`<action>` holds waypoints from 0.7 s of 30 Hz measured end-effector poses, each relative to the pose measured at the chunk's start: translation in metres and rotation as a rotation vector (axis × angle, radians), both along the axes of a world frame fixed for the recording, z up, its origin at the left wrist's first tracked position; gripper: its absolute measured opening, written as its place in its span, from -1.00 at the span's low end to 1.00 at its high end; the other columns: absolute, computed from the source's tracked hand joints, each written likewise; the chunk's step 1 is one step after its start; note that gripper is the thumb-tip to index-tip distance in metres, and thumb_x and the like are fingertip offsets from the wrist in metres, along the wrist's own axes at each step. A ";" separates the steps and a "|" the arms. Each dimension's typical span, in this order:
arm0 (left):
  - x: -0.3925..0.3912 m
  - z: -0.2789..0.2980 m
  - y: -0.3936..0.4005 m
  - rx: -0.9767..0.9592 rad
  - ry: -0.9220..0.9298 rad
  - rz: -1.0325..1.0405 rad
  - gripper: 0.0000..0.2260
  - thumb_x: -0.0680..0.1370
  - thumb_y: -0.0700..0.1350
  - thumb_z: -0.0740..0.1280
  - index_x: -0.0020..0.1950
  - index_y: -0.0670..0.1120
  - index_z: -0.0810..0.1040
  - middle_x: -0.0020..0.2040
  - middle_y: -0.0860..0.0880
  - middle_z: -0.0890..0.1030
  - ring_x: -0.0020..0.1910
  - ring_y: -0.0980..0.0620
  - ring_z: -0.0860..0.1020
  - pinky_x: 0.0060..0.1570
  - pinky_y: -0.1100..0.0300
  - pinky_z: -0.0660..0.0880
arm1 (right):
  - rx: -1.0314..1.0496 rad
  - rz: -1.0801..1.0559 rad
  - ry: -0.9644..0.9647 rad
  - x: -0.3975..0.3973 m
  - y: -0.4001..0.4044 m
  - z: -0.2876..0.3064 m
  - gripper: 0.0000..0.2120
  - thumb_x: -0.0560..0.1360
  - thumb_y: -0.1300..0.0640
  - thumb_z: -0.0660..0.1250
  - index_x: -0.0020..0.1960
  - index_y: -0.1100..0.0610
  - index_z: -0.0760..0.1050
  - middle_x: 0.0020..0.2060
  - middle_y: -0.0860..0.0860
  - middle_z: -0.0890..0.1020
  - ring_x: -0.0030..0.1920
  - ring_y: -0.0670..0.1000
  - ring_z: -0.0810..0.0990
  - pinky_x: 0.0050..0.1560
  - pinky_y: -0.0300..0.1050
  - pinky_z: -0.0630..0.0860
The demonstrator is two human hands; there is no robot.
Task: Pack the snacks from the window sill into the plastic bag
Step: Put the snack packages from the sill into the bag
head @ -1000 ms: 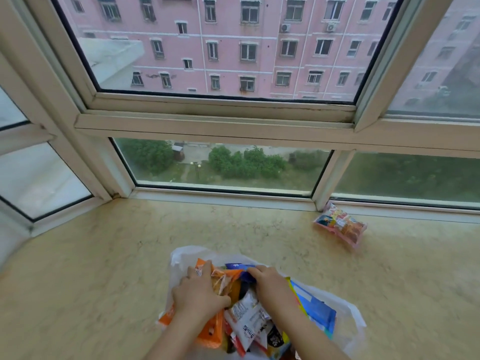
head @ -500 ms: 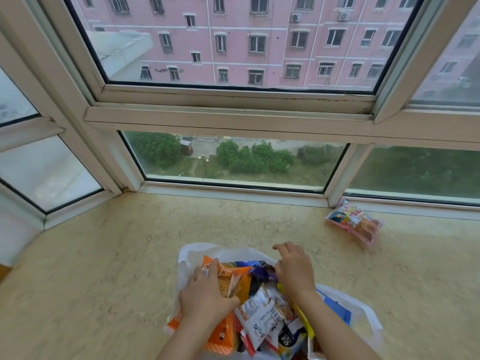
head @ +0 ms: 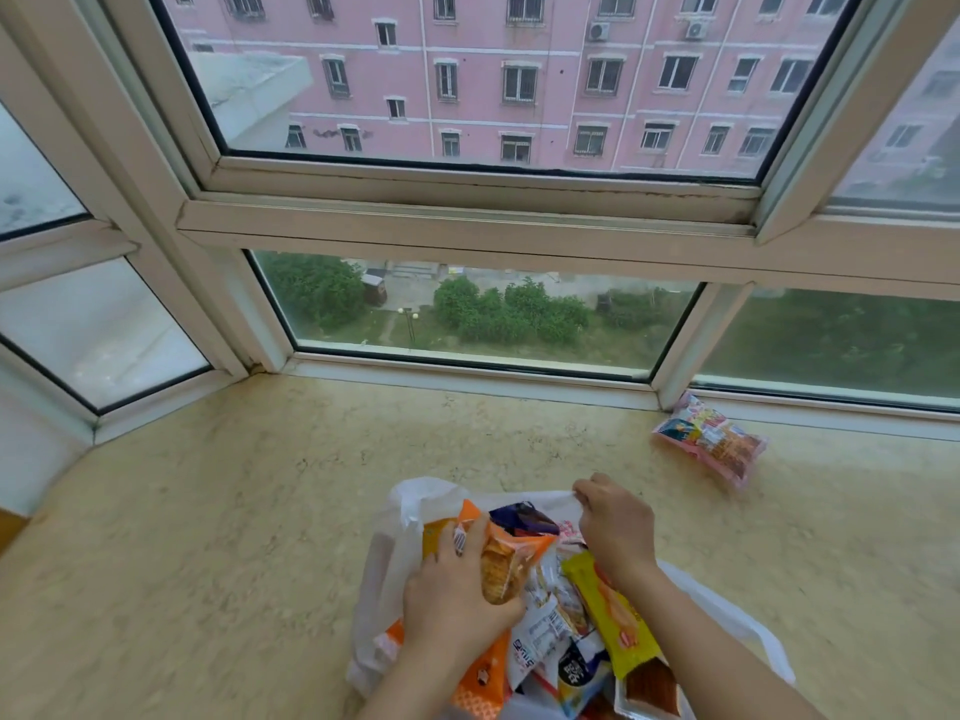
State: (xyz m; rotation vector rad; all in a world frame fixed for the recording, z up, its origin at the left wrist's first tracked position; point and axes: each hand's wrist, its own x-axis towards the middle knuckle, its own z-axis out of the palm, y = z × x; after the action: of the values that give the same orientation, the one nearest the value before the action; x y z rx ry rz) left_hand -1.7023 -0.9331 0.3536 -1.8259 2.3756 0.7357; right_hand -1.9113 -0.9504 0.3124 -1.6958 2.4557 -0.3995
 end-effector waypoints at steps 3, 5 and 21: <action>-0.013 -0.005 -0.001 -0.032 0.018 -0.025 -0.16 0.38 0.41 0.19 0.54 0.21 -0.11 0.54 0.01 0.07 0.43 -0.04 0.28 0.20 0.06 0.47 | -0.106 -0.090 -0.103 -0.004 0.011 0.008 -0.80 0.42 0.36 0.31 -0.20 0.10 0.63 -0.33 0.01 0.57 -0.40 0.11 0.50 -0.50 -0.19 0.27; -0.022 -0.008 -0.004 -0.039 0.025 -0.038 -0.17 0.40 0.40 0.20 0.55 0.20 -0.12 0.55 -0.01 0.07 0.45 -0.06 0.26 0.21 0.05 0.46 | -0.098 -0.110 -0.205 -0.005 0.018 0.010 -0.81 0.51 0.26 0.28 -0.09 0.08 0.65 -0.22 0.01 0.62 -0.26 0.09 0.54 -0.38 -0.13 0.38; -0.042 -0.009 0.001 0.001 -0.020 -0.215 -0.19 0.40 0.32 0.32 0.55 0.17 0.03 0.53 -0.06 0.12 0.43 -0.15 0.28 0.14 -0.04 0.49 | 0.348 0.082 0.131 -0.039 0.067 0.001 -0.65 0.52 0.05 0.28 0.30 0.02 0.46 0.20 -0.01 0.56 0.21 0.08 0.50 0.17 0.04 0.39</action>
State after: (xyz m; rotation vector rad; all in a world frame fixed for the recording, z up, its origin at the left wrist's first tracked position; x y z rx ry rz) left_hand -1.7441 -0.9322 0.3444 -1.5361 2.5053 0.6905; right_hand -1.9506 -0.8836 0.3133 -1.7083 2.3556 0.1473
